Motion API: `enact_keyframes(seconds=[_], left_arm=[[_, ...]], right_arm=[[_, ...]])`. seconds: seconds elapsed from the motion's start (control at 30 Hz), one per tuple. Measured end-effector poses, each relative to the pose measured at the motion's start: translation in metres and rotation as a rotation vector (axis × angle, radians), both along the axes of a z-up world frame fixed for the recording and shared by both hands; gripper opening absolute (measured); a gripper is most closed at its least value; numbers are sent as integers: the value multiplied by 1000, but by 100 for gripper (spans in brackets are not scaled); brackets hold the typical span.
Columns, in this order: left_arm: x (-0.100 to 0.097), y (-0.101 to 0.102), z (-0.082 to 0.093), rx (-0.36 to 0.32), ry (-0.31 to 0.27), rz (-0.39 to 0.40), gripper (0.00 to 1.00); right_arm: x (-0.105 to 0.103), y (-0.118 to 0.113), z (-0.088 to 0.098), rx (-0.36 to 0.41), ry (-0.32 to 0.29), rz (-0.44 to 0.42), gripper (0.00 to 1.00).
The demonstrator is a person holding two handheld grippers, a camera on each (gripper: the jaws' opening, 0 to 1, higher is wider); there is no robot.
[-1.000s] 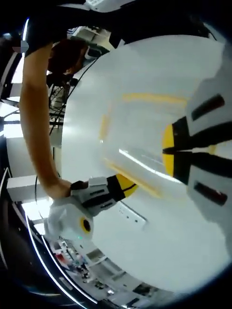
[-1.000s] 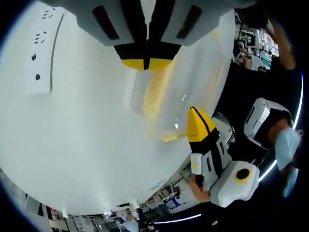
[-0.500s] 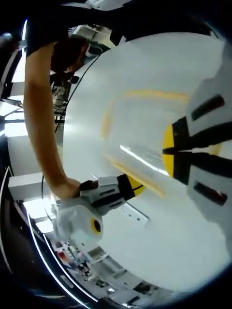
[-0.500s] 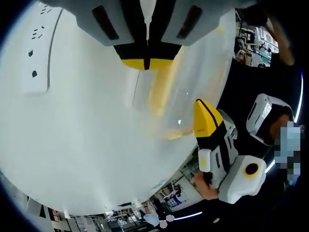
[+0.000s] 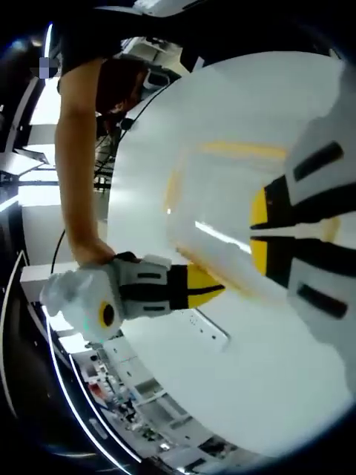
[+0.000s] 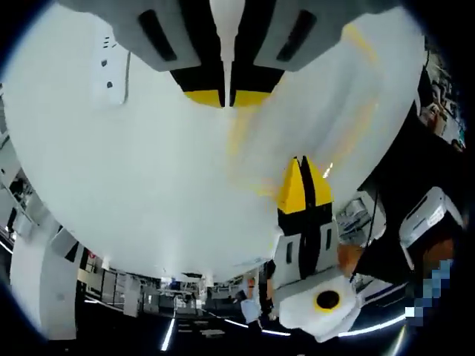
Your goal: Snap each plastic latch of the storage box into its locked position after aligning the lid with the box until every specified latch is closed and the lid sits flush.
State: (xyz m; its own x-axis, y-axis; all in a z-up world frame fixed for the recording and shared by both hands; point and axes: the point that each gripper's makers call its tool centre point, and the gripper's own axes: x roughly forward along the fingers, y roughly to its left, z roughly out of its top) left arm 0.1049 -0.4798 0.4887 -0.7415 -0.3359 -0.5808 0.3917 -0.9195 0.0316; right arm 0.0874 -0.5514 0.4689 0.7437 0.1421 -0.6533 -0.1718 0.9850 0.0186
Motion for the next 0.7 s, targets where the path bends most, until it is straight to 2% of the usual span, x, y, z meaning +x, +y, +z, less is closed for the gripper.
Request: enact_keyframes(seconds=[0.03, 0.1, 0.13, 0.23, 0.3, 0.4, 0.47, 0.5, 0.53, 0.6, 0.67, 0.7], left_arm=[[1, 1, 1, -4, -7, 2, 11], [4, 1, 1, -15, -23, 8, 11], [6, 1, 6, -27, -10, 15, 11], [6, -5, 25, -103, 77, 42, 13], [11, -12, 39, -199, 120, 50, 17], [30, -29, 51, -285, 163, 143, 22], [36, -31, 57, -297, 207, 172, 23], [43, -34, 65, -314, 273, 209, 23], [46, -34, 69, -323, 304, 228, 23], [49, -35, 71, -326, 315, 235, 27], [69, -27, 76, -334, 378, 299, 28], [72, -22, 76, -336, 381, 306, 28]], right_arm=[[-2, 1, 6, -12, -25, -30, 12], [-8, 6, 15, -22, -63, -58, 13], [-12, 8, 20, -33, -80, -91, 13], [-20, 16, 38, -84, -155, -170, 14], [-24, 23, 53, -111, -217, -224, 14], [-34, 34, 76, -178, -298, -320, 17], [-39, 38, 82, -207, -322, -363, 18], [-46, 44, 88, -225, -341, -408, 18], [-48, 46, 90, -228, -348, -418, 18], [-49, 47, 92, -231, -358, -432, 20], [-66, 66, 108, -221, -434, -547, 21], [-71, 68, 115, -239, -465, -582, 21]])
